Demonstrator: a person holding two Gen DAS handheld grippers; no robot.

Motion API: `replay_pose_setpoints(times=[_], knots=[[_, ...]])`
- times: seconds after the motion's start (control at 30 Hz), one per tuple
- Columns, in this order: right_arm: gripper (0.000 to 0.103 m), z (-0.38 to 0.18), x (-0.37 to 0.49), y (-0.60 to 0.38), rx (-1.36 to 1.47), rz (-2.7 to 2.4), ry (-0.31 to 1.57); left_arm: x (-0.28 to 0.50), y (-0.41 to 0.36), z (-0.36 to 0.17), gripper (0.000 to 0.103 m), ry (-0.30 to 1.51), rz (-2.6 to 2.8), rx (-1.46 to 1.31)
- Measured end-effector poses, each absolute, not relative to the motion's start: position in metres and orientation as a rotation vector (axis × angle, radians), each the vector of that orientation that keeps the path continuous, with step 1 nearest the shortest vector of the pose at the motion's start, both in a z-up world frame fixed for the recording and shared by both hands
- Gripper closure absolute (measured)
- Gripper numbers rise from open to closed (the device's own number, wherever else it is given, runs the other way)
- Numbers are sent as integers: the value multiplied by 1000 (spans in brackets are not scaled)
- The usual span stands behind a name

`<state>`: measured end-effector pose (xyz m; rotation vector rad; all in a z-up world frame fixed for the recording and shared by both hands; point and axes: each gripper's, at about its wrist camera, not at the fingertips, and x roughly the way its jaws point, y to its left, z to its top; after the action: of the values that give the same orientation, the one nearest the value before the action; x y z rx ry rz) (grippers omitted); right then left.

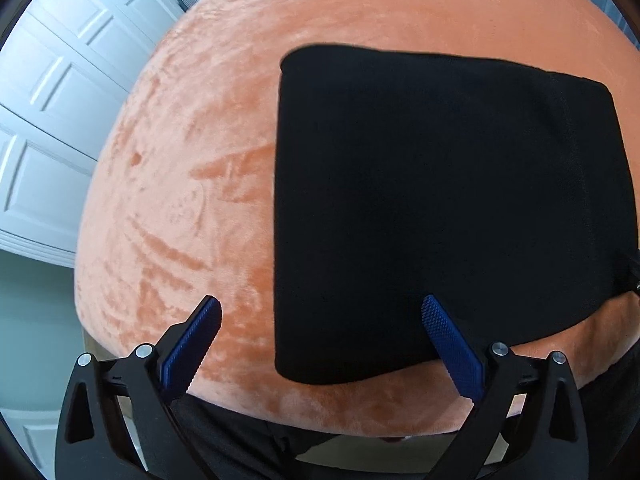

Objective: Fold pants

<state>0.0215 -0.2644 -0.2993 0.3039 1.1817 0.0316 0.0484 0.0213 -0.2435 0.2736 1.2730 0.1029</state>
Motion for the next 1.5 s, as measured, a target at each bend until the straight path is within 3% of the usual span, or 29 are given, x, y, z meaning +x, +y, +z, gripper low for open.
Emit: replay_pose_setpoints(times=[0.2, 0.27, 0.33, 0.5, 0.8, 1.17, 1.5], knots=[[45, -265, 19, -275, 389, 85, 1180, 53, 32, -240, 5, 1284, 82, 219], [40, -255, 24, -276, 389, 90, 1162, 55, 35, -238, 5, 1298, 70, 198], [28, -250, 31, -277, 390, 79, 1153, 56, 38, -235, 5, 1302, 57, 186], [14, -243, 31, -270, 382, 76, 1156, 56, 47, -227, 5, 1304, -26, 113], [12, -265, 44, -287, 525, 162, 1183, 87, 111, -248, 5, 1386, -270, -348], [7, -311, 56, -282, 624, 154, 1288, 116, 109, -273, 5, 1439, -294, -313], [5, -317, 57, -264, 564, 106, 1209, 103, 108, -273, 5, 1345, -250, -301]])
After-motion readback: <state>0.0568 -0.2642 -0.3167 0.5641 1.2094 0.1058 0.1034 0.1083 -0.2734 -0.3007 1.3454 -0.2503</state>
